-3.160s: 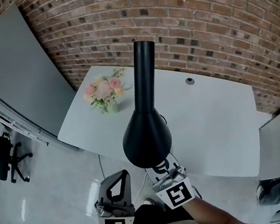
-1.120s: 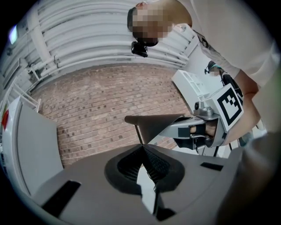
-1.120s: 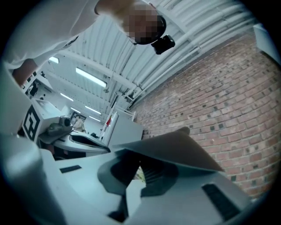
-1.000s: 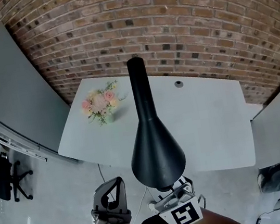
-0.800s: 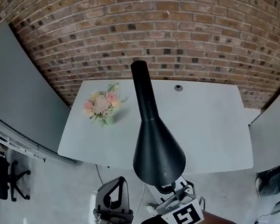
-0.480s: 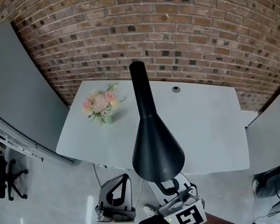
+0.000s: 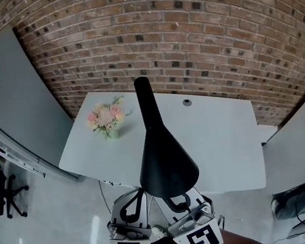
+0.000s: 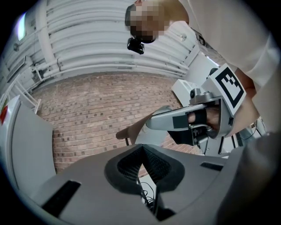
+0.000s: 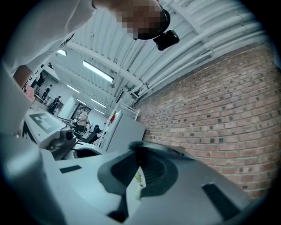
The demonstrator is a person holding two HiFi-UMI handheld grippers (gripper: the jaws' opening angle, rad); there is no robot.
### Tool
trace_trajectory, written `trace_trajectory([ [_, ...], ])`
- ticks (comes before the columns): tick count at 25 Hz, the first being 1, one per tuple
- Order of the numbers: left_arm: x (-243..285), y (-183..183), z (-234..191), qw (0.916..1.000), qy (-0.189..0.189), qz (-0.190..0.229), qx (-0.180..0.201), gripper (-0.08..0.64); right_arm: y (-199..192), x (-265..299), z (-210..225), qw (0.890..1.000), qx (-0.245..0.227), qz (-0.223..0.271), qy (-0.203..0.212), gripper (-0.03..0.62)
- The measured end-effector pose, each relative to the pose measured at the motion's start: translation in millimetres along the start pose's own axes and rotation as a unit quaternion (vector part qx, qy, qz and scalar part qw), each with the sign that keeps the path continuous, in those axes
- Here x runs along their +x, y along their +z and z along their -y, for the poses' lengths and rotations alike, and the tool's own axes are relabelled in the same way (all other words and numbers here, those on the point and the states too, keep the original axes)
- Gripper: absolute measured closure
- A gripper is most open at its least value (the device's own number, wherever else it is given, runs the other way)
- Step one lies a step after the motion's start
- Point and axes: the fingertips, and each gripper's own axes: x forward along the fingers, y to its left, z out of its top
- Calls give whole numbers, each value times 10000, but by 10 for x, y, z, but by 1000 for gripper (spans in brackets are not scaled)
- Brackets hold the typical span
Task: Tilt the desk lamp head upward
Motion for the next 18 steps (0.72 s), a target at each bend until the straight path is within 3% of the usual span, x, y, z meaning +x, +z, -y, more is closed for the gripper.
trace_trajectory([
  [18, -34, 165, 78, 9994, 338, -2, 17, 555, 236, 5, 103, 9996, -58, -89, 256, 575],
])
